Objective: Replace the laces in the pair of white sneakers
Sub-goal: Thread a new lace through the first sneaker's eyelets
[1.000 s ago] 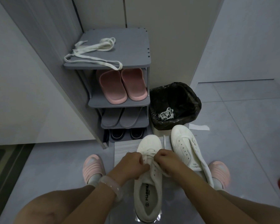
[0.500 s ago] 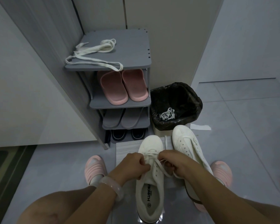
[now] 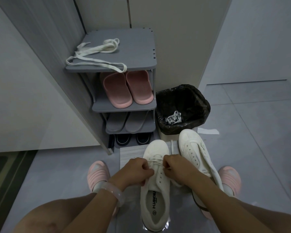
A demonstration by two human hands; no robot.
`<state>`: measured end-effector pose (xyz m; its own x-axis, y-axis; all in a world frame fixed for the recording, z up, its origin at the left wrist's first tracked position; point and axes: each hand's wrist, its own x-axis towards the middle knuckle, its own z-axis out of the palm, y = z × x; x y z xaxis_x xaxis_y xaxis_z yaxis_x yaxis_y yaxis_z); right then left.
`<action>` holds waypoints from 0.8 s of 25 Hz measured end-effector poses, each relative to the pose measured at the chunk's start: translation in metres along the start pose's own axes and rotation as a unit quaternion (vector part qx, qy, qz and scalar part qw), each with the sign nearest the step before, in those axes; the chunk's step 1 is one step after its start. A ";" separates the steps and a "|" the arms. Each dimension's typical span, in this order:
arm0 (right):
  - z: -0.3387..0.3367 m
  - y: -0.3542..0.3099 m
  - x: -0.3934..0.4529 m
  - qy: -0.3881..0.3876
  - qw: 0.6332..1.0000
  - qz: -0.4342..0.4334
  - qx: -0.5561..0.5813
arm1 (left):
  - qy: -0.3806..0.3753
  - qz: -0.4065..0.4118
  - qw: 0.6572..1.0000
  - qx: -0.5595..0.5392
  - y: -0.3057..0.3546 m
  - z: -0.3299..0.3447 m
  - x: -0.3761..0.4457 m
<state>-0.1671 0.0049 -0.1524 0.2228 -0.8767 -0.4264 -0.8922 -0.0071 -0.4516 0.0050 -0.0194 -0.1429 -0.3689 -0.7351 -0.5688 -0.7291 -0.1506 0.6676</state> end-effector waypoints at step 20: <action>-0.058 0.024 -0.029 0.350 0.914 0.140 0.152 | 0.061 0.059 0.993 0.085 0.000 0.006 0.003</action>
<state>-0.2179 0.0019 -0.1051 -0.3977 -0.9175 -0.0004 -0.7023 0.3047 -0.6434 0.0001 -0.0178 -0.1477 -0.3920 -0.8174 -0.4220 -0.7755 0.0468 0.6297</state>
